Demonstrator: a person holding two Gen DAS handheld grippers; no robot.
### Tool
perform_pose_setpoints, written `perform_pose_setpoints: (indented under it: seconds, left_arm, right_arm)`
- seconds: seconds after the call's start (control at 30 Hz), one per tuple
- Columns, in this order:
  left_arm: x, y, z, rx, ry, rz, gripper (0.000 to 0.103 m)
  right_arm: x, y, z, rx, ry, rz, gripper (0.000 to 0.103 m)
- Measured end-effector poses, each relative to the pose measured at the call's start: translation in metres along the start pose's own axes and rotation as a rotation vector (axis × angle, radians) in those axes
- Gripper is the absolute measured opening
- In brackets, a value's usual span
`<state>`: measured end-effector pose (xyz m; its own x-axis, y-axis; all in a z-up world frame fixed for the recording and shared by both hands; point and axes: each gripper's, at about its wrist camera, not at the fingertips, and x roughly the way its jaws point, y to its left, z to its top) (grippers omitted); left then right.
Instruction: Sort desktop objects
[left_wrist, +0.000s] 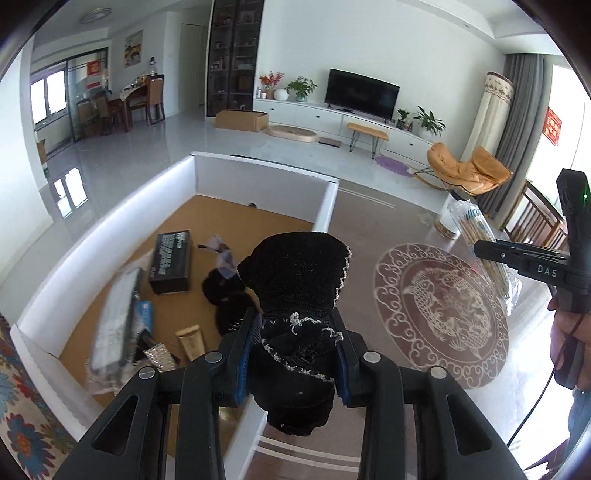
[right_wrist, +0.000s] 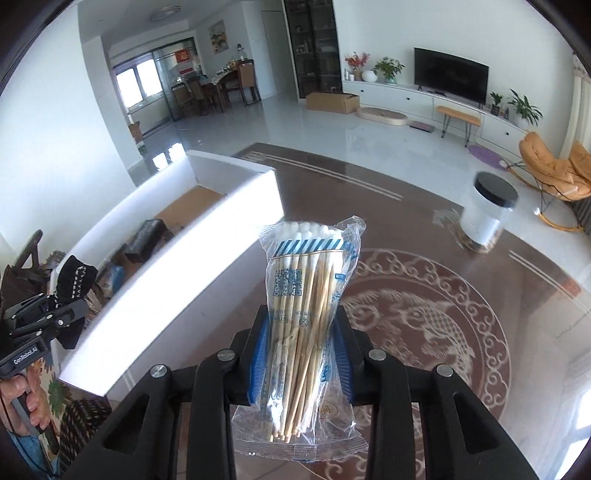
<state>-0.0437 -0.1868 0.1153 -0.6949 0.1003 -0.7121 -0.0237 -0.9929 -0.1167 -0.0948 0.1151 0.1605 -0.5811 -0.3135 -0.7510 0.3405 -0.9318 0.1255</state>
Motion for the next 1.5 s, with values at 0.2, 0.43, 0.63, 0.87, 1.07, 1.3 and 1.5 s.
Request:
perform_pose_setpoints:
  seconds: [0.2,0.43,0.63,0.87,1.07,1.3,1.5]
  left_arm:
    - [0.021,0.072,0.03,-0.114,0.037,0.081,0.035]
    - [0.082,0.1,0.029,-0.163,0.162,0.089,0.035]
    - [0.113,0.105,0.016,-0.168,0.26,0.101,0.037]
    - [0.11,0.11,0.01,-0.227,0.281,0.198,0.074]
    - [0.066,0.099,0.009,-0.261,0.121,0.249,0.075]
    - [0.002,0.077,-0.001,-0.355,-0.097,0.279,0.098]
    - [-0.02,0.062,0.001,-0.339,-0.124,0.346,0.099]
  right_arm:
    - [0.046,0.122,0.082,-0.146,-0.052,0.123,0.033]
    - [0.145,0.209,0.124,-0.26,0.007,0.117,0.033]
    - [0.227,0.224,0.113,-0.33,0.162,0.039,0.034]
    - [0.235,0.207,0.108,-0.3,0.177,0.022,0.087]
    - [0.185,0.187,0.112,-0.273,0.123,0.028,0.092]
    - [0.13,0.163,0.096,-0.224,0.119,0.104,0.099]
    - [0.115,0.158,0.082,-0.25,0.115,0.086,0.099]
